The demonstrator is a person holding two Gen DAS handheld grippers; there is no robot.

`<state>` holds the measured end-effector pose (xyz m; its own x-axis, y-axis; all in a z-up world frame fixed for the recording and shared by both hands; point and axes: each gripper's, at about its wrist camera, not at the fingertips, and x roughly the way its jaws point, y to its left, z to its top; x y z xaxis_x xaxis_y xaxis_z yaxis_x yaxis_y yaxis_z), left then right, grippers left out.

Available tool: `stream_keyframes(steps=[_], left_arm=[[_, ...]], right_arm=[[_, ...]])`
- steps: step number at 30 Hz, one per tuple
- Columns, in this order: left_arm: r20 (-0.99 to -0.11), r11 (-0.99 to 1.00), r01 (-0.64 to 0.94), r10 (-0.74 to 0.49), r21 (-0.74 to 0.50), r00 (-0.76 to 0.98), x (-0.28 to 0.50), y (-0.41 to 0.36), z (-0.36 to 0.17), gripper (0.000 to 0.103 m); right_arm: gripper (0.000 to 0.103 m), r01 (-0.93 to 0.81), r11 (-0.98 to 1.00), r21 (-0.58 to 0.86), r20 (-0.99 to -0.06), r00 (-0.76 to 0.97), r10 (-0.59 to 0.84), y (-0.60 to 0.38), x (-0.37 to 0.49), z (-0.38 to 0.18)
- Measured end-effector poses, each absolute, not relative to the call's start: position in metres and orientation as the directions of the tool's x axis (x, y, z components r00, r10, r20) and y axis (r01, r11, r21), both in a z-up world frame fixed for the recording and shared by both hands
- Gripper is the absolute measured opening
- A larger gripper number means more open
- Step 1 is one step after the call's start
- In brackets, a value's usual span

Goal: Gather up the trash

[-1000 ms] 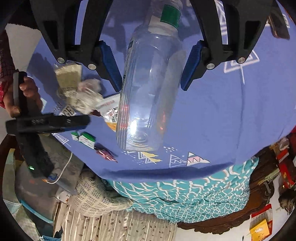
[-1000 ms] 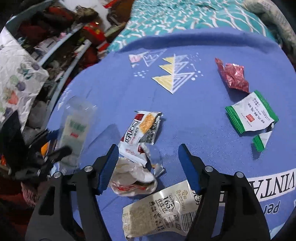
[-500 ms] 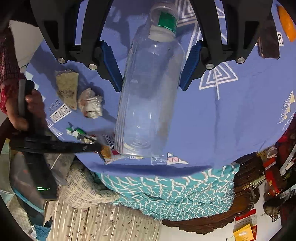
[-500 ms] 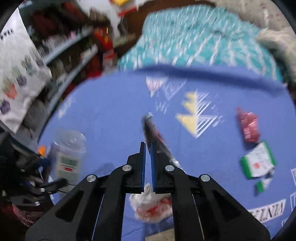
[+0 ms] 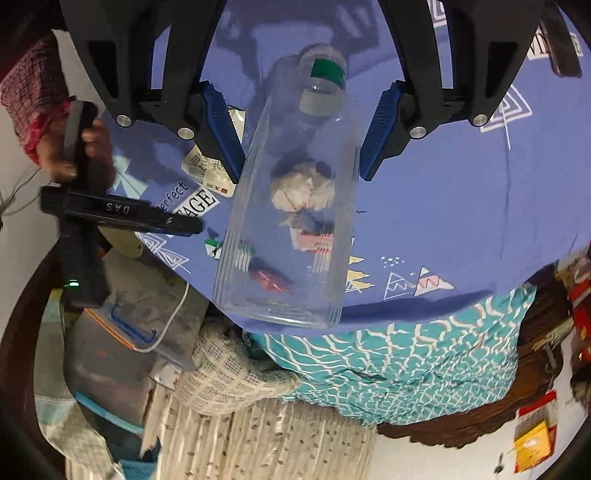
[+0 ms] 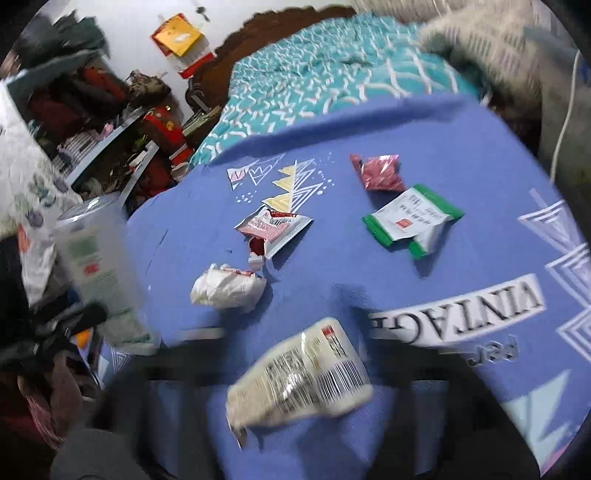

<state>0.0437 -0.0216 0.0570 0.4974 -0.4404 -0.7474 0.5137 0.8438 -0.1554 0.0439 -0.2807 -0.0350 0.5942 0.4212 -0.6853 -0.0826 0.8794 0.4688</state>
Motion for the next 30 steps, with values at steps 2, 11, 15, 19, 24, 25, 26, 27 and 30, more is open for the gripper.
stream_keyframes(steps=[2,11,15,19,24,25,26,27,30], left_arm=[[-0.747,0.851,0.498,-0.439,-0.168,0.499,0.045,-0.012,0.057,0.060],[-0.761,0.884,0.431,-0.403,-0.180,0.508,0.052,0.030,0.051,0.060],[-0.768,0.890,0.415,-0.398,-0.190,0.502,0.058,0.038,0.046,0.059],[-0.764,0.886,0.422,-0.404,-0.191,0.503,0.061,0.033,0.049,0.059],[-0.744,0.865,0.462,-0.437,-0.195,0.504,0.063,0.014,0.064,0.059],[-0.741,0.859,0.476,-0.443,-0.189,0.506,0.063,0.007,0.069,0.058],[-0.734,0.851,0.494,-0.450,-0.179,0.508,0.063,-0.002,0.076,0.059],[-0.728,0.843,0.511,-0.457,-0.170,0.511,0.063,-0.011,0.082,0.059],[-0.698,0.806,0.576,-0.489,-0.134,0.523,0.060,-0.045,0.108,0.058]], right_arm=[[0.070,-0.090,0.859,0.503,-0.694,0.551,0.464,-0.269,0.070,-0.041],[0.057,-0.004,0.823,0.568,-0.755,0.395,0.524,-0.205,0.168,-0.091],[0.023,-0.080,0.872,0.484,-0.792,0.383,0.475,-0.177,0.163,-0.086],[0.017,-0.066,0.841,0.536,-0.746,0.428,0.509,-0.201,0.149,-0.070],[0.017,-0.064,0.821,0.567,-0.668,0.547,0.504,-0.251,0.109,-0.030],[0.017,-0.060,0.822,0.566,-0.654,0.576,0.491,-0.268,0.100,-0.016],[0.017,-0.051,0.824,0.564,-0.639,0.606,0.474,-0.284,0.088,-0.009],[0.017,-0.039,0.827,0.561,-0.626,0.633,0.455,-0.300,0.078,-0.005],[0.017,0.029,0.854,0.520,-0.610,0.713,0.347,-0.358,0.036,0.006]])
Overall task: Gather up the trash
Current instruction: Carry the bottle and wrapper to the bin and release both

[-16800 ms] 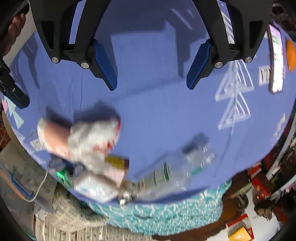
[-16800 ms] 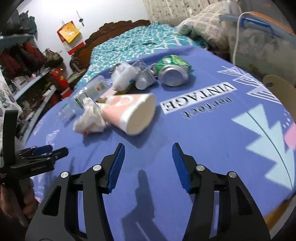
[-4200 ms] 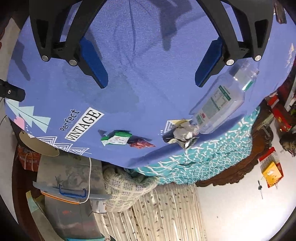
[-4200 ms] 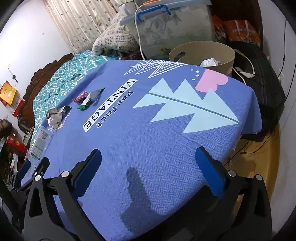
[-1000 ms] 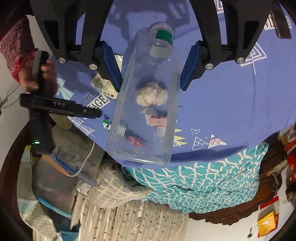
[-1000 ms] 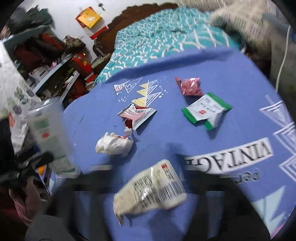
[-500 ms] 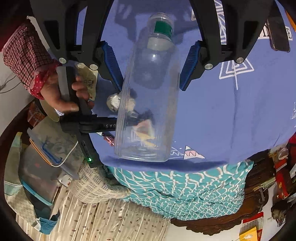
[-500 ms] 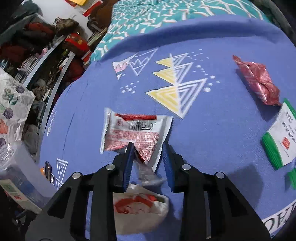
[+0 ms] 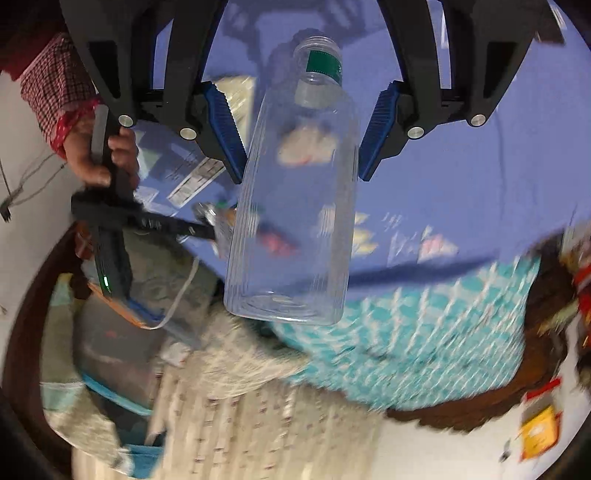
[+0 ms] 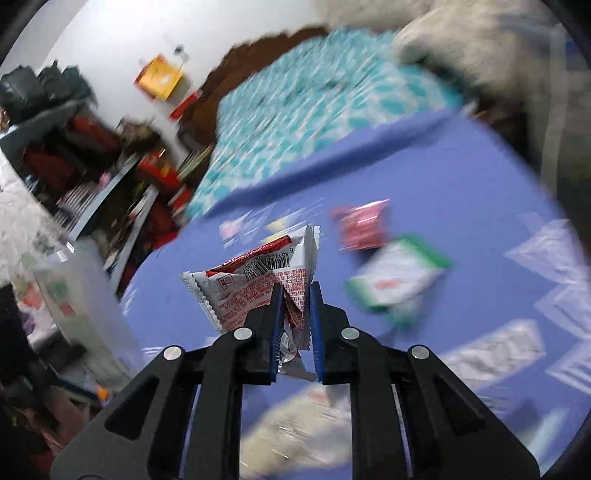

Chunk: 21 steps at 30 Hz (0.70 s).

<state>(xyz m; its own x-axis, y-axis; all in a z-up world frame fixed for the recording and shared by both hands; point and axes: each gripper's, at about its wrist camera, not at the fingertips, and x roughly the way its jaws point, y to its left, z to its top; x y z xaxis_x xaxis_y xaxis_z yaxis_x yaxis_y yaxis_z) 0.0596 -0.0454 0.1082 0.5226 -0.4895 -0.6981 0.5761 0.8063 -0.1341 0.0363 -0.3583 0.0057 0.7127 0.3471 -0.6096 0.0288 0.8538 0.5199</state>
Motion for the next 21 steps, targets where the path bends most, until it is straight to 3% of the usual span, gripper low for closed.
stream_keyframes(steps=[5,9,14,21], left_arm=[[-0.670,0.684,0.720,-0.589,-0.117,0.451,0.047,-0.135,0.143,0.059],[-0.682,0.536,0.834,-0.660,-0.133,0.315,0.028,-0.233,0.141,0.059],[-0.736,0.360,0.909,-0.671,-0.210,0.096,0.012,-0.370,0.107,0.059],[-0.833,0.343,0.906,-0.553,-0.247,-0.018,0.023,-0.506,0.024,0.059]], right_arm=[[0.017,0.232,0.848,0.476,-0.616,0.776,0.134,-0.470,-0.036,-0.009],[0.017,0.407,0.765,0.499,-0.634,0.773,0.002,-0.558,-0.086,-0.036],[0.017,0.527,0.685,0.503,-0.671,0.738,-0.075,-0.627,-0.126,-0.067],[0.024,0.559,0.652,0.512,-0.686,0.723,-0.081,-0.637,-0.121,-0.095]])
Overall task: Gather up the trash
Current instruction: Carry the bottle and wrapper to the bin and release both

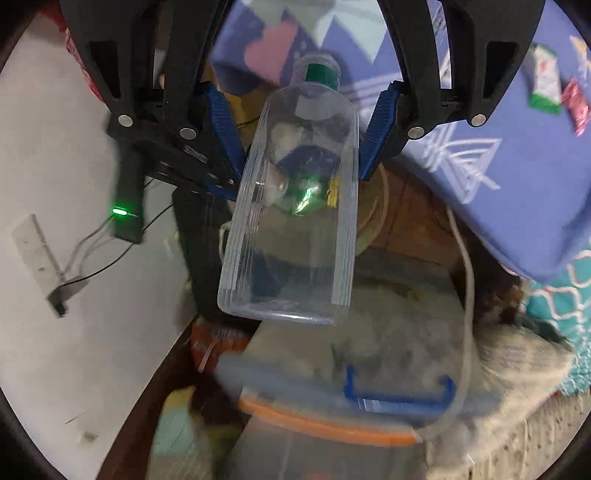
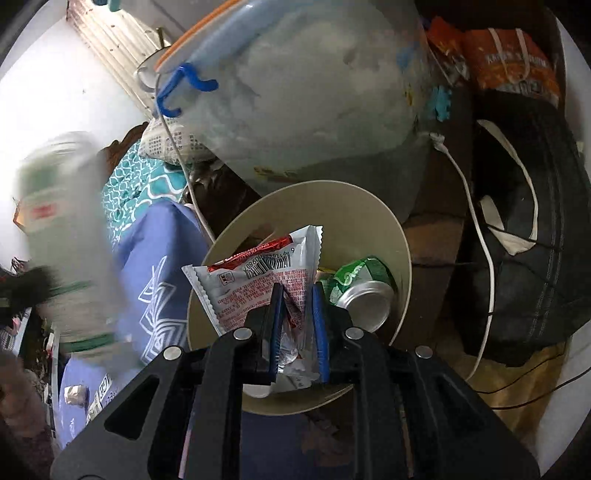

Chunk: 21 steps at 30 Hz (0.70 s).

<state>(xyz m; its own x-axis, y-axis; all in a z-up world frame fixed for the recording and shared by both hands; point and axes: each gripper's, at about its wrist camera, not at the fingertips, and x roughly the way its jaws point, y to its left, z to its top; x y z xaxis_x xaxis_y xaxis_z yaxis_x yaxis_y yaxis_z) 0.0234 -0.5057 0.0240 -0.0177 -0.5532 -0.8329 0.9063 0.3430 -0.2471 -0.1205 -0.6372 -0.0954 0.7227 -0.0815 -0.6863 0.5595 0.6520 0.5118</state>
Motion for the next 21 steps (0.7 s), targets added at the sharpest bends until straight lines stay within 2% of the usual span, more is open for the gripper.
stream_keyframes(steps=[1,3,4,8,13,21], left_arm=[[-0.841,0.346,0.908,-0.541,-0.238,-0.014,0.025,-0.517,0.015,0.060],[-0.865,0.362,0.906,-0.501,-0.221,-0.011,0.031,-0.536,-0.007,0.064],[-0.875,0.378,0.901,-0.484,-0.215,-0.006,0.033,-0.543,-0.016,0.072],[-0.878,0.401,0.892,-0.478,-0.206,0.012,0.037,-0.548,-0.022,0.073],[-0.842,0.403,0.893,-0.536,-0.198,0.056,0.036,-0.509,0.003,0.074],[-0.785,0.494,0.869,-0.545,-0.017,0.295,0.006,-0.404,0.036,0.074]], right_arm=[[0.029,0.559,0.650,0.515,-0.685,0.724,-0.080,-0.636,-0.117,-0.097],[0.058,0.569,0.640,0.516,-0.681,0.725,-0.097,-0.641,-0.118,-0.099],[0.072,0.577,0.635,0.513,-0.673,0.730,-0.120,-0.642,-0.119,-0.099],[0.072,0.578,0.637,0.510,-0.646,0.746,-0.160,-0.638,-0.133,-0.093],[0.072,0.567,0.619,0.543,-0.594,0.781,-0.194,-0.615,-0.155,-0.074],[0.072,0.537,0.624,0.568,-0.522,0.821,-0.231,-0.537,-0.174,-0.042]])
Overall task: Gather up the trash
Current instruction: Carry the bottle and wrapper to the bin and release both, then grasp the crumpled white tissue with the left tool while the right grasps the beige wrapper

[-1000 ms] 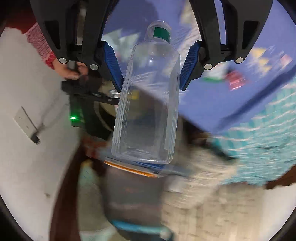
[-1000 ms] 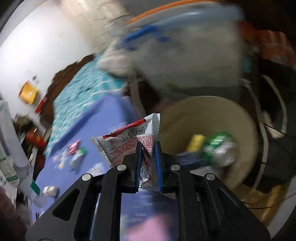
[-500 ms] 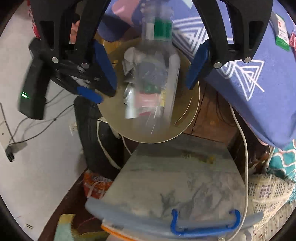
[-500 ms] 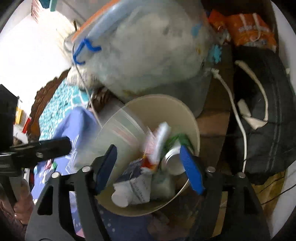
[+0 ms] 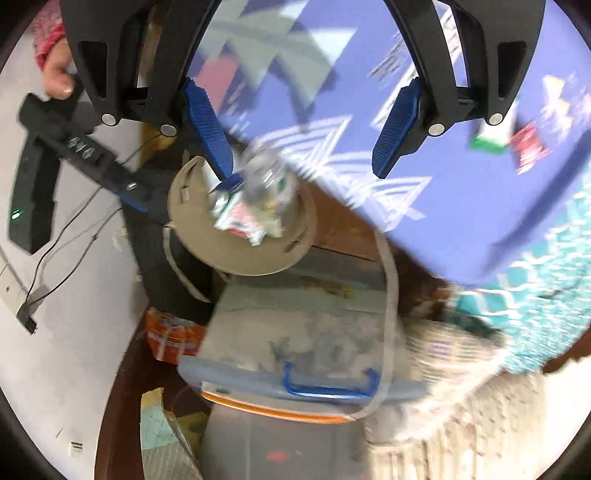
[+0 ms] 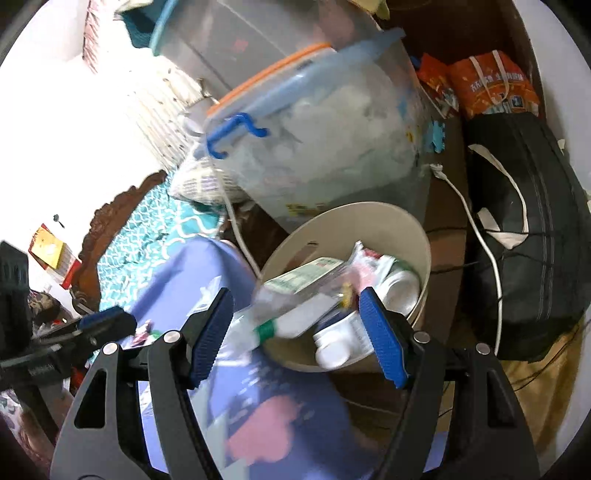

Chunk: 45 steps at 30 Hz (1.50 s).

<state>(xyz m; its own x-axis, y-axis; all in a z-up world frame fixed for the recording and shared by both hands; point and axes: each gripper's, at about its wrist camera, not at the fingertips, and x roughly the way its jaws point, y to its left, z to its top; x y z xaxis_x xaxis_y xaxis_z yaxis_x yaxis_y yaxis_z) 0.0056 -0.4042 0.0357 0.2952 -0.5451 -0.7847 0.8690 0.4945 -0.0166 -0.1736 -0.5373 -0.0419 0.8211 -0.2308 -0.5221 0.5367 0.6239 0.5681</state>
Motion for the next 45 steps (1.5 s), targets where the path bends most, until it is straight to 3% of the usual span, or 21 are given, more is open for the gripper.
stream_keyframes(steps=[7,15,21,23,29,37,38,41,45], left_arm=[[-0.749,0.586,0.807,-0.504,0.070,0.430,-0.004,-0.308,0.050,0.074],[-0.705,0.692,0.717,-0.471,0.077,0.530,0.009,-0.203,0.057,0.074],[-0.692,0.762,0.648,-0.469,-0.004,0.548,0.031,-0.127,0.058,0.074],[-0.696,0.795,0.604,-0.466,-0.059,0.546,0.046,-0.091,0.056,0.074],[-0.724,0.869,0.460,-0.436,-0.183,0.535,0.083,-0.006,0.042,0.073],[-0.748,0.849,0.493,-0.450,-0.189,0.488,0.085,-0.017,0.020,0.078],[-0.753,0.845,0.499,-0.453,-0.192,0.477,0.088,-0.024,0.017,0.083],[-0.762,0.830,0.526,-0.459,-0.185,0.456,0.096,-0.047,0.006,0.083],[-0.799,0.834,0.532,-0.416,-0.145,0.435,0.108,-0.072,-0.016,0.080]], right_arm=[[0.072,0.518,0.605,0.604,-0.500,0.838,-0.218,-0.463,-0.183,-0.040],[0.072,0.477,0.656,0.585,-0.539,0.833,-0.125,-0.406,-0.159,-0.034],[0.064,0.399,0.745,0.535,-0.550,0.833,-0.052,-0.357,-0.131,-0.018],[0.057,0.368,0.779,0.507,-0.561,0.827,-0.026,-0.339,-0.122,-0.017],[0.053,0.290,0.814,0.504,-0.614,0.783,0.101,-0.293,-0.092,-0.040],[0.055,0.223,0.812,0.539,-0.675,0.691,0.258,-0.242,-0.066,-0.075],[0.059,0.222,0.814,0.537,-0.679,0.686,0.261,-0.238,-0.065,-0.075],[0.071,0.215,0.833,0.510,-0.691,0.680,0.247,-0.224,-0.058,-0.073],[0.070,0.183,0.873,0.452,-0.708,0.669,0.226,-0.204,-0.044,-0.070]])
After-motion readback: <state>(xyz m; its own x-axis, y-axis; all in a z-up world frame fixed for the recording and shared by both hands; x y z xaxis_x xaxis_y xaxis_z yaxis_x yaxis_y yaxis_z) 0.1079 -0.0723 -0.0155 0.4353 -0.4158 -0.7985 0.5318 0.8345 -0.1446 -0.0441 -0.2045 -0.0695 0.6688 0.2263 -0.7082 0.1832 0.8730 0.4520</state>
